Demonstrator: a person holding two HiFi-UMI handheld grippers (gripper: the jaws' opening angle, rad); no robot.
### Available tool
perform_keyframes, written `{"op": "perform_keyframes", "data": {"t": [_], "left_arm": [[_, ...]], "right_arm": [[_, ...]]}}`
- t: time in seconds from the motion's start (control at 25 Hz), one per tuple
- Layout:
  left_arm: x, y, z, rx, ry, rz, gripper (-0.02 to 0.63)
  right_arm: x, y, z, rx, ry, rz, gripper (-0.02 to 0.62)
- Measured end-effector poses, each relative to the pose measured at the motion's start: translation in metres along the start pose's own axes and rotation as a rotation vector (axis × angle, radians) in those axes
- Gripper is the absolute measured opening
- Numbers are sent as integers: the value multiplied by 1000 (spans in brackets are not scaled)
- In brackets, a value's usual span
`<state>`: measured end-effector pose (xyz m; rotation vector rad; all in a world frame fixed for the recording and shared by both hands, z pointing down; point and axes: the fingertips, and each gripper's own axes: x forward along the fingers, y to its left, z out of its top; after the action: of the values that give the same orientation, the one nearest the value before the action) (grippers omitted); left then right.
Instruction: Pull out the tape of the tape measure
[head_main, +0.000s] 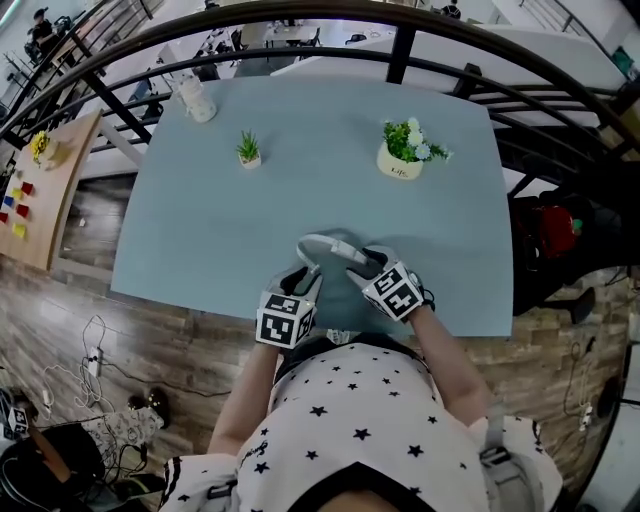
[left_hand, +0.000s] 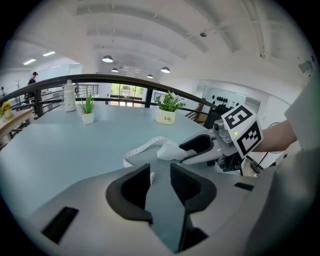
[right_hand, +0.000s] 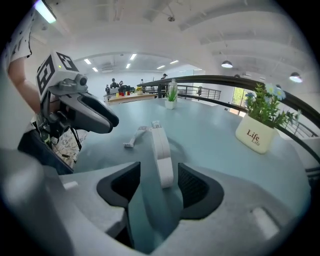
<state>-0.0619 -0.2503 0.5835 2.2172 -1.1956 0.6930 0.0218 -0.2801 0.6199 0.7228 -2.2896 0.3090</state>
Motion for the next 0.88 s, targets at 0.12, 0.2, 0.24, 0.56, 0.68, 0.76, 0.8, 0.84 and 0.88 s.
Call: {"op": "perform_keyframes", "data": {"t": [0.12,0.2,0.24,0.56,0.68,0.76,0.8,0.84,0.88], "left_arm": [[-18,-6,5,-50,-67,-9,120],[-31,-8,9,-99,-117,-19,120],[-37,-9,12,-120,-144,-22,120],[-100,-28,20,-144,-329,-15,120],[-126,-36,11,-140,-370,-19,120],[-142,-42,2,-140,-387,-18,120],[-149,-46,-2,-139,-393,-17,117],[-157,-49,-6,-136,-399,-15,117],[-165,-54,-11,-131,-404,-12,115]], "right_arm": [[-16,9,1,44,-38,-57,219],[-28,16,7,85,-87,-95,219],[-35,20,11,109,-118,-110,219],[-104,76,38,312,-338,-126,219],[-124,104,38,348,-380,-127,211],[-136,122,37,355,-398,-130,192],[-143,130,37,351,-405,-134,178],[-150,138,38,345,-411,-141,150],[-156,146,37,338,-415,-151,120]]}}
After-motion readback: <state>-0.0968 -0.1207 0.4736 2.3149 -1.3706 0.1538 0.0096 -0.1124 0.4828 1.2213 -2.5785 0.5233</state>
